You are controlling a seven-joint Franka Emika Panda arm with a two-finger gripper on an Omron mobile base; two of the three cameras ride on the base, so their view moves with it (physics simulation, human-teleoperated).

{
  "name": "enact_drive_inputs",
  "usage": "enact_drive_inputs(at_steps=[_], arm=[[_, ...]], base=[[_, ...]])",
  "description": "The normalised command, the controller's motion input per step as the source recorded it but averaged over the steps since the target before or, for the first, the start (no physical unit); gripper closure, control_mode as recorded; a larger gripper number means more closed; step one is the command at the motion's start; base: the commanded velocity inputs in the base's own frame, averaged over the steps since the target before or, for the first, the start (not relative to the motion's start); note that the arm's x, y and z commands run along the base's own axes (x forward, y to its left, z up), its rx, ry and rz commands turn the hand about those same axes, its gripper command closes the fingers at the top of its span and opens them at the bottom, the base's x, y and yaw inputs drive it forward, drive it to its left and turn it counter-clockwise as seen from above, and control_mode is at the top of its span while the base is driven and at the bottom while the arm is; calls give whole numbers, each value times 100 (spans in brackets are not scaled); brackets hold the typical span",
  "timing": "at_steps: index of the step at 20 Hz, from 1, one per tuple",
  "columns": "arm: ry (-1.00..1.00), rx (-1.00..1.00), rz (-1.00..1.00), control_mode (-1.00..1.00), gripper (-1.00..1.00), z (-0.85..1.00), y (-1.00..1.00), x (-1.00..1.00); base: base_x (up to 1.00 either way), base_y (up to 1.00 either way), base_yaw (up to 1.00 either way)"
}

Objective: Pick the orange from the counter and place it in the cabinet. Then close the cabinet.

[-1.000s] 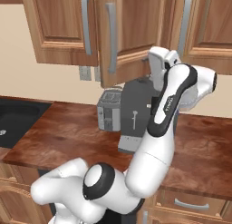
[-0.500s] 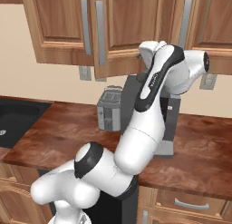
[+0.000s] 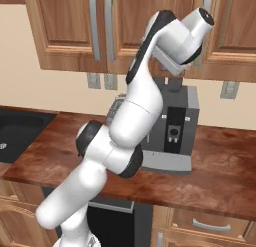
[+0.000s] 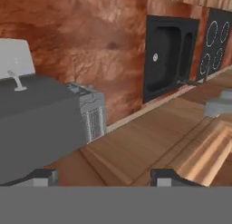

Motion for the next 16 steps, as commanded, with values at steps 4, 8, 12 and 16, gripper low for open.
enact_drive_inputs(at_steps=[4, 8, 12, 16], arm=[[-5, -35, -48, -100, -100, -95, 100, 100], [-3, -25, -43, -100, -100, -100, 100, 100], [-4, -16, -43, -100, -100, -100, 96, 100], [-37, -29, -30, -100, -100, -100, 100, 93]], base=[[0, 0, 0], [0, 0, 0], [0, 0, 0], [0, 0, 0]])
